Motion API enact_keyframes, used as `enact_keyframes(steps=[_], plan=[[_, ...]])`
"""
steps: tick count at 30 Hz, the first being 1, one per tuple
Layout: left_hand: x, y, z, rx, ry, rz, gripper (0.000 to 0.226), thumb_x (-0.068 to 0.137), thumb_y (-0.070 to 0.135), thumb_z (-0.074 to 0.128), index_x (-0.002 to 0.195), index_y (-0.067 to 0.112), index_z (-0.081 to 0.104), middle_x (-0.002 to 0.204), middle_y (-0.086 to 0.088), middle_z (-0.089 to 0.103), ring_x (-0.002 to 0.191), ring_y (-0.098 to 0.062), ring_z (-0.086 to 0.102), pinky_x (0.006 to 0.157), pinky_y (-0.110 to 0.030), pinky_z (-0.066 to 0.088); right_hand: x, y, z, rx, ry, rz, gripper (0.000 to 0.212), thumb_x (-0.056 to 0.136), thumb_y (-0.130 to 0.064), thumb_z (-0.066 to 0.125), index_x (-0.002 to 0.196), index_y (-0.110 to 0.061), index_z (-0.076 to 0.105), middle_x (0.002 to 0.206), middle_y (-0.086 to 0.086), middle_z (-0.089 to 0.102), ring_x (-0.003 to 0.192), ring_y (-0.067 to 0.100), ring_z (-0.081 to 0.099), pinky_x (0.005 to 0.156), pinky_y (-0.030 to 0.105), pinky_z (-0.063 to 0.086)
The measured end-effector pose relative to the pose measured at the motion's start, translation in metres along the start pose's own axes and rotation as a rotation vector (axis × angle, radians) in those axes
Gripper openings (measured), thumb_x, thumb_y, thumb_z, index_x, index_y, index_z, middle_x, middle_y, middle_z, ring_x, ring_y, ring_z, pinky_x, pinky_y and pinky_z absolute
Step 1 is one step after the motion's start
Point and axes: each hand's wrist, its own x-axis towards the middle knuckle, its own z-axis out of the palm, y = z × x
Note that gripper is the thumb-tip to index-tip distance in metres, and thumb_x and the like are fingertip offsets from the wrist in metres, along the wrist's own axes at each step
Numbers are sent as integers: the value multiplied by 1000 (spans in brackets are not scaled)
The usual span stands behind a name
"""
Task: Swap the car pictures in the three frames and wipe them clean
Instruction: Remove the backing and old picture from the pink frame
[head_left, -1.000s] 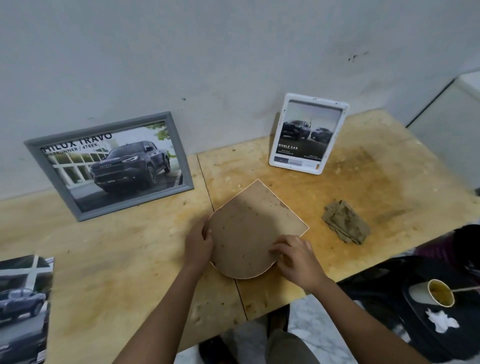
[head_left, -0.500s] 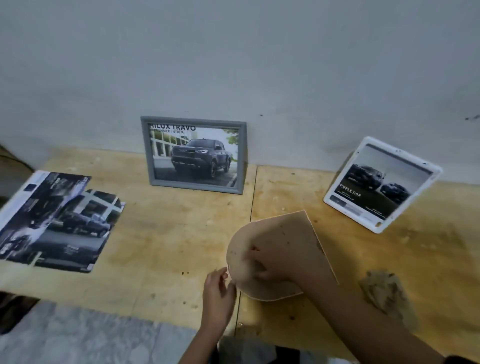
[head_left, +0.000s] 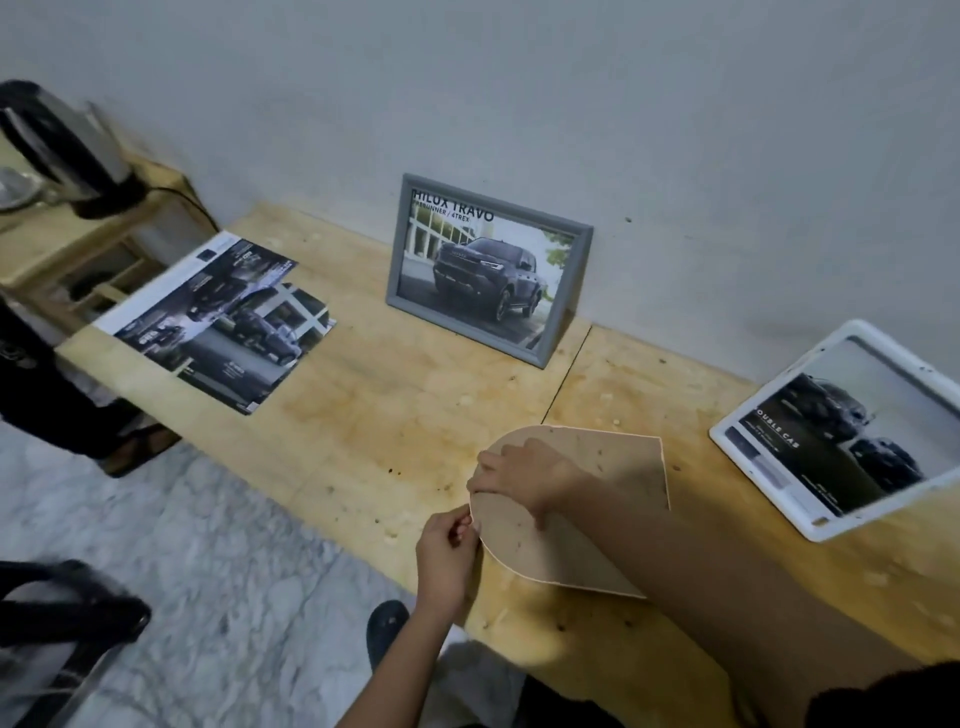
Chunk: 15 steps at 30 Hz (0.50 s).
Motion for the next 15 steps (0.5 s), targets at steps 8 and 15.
enact_keyframes(steps=[8,15], plan=[[-5,2,6,54,47,21,26,93,13,54,116,11,64,101,-7,61,86,-10,52,70,0,35,17,-9,-8,-267,62,-110,68,86,-31,63,141,-22,24,142,7,26,125,27,34,87,38,45],[-10,1,8,48,89,30,27,95,11,48,117,9,63,98,0,55,84,2,48,73,2,33,27,-6,-11,-403,117,-165,98,59,-44,83,136,-24,25,141,3,24,125,27,28,93,38,32]])
